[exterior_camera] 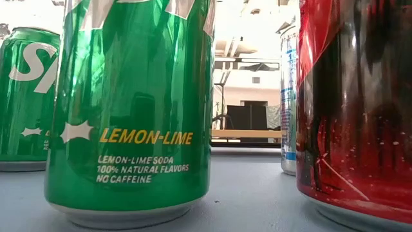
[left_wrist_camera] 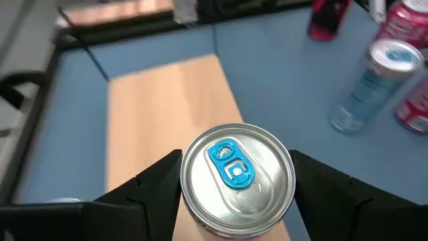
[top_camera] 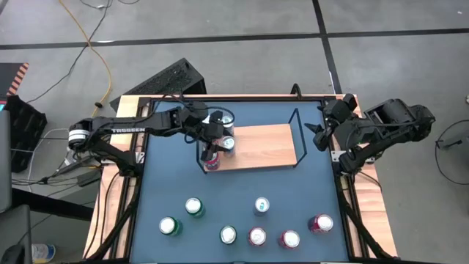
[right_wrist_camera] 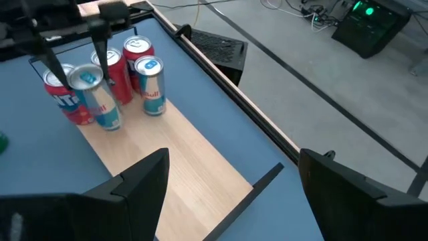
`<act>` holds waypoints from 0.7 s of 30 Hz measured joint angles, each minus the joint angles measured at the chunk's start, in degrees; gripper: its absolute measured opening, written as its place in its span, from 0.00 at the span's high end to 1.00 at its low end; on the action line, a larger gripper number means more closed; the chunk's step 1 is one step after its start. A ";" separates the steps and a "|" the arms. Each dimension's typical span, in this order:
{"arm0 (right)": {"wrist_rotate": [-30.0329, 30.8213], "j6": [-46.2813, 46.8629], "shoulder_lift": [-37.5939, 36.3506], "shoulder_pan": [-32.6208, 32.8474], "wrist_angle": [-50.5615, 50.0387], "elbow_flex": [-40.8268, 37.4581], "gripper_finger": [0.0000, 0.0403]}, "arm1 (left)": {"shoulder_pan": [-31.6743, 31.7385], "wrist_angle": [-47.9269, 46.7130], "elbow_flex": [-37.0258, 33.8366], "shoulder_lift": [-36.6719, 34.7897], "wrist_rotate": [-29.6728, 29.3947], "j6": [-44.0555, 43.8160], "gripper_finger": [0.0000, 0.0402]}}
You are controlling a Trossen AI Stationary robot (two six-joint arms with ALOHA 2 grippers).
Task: Place canned beverage on shelf
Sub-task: Put the blue soda can on the shelf aligned with other blue soda can
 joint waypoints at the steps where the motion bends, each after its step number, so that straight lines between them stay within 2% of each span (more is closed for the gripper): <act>1: -0.04 0.11 -0.02 0.00 -0.02 0.00 0.21 | 0.15 -0.12 0.00 0.47 0.96 -0.03 0.43; 10: -0.17 0.30 0.00 0.00 -0.04 0.00 0.21 | 0.82 0.20 0.00 2.12 0.55 3.20 0.43; 21: -0.26 0.30 0.00 0.00 -0.04 0.00 0.21 | 2.11 -2.01 -0.48 2.09 0.19 3.12 0.43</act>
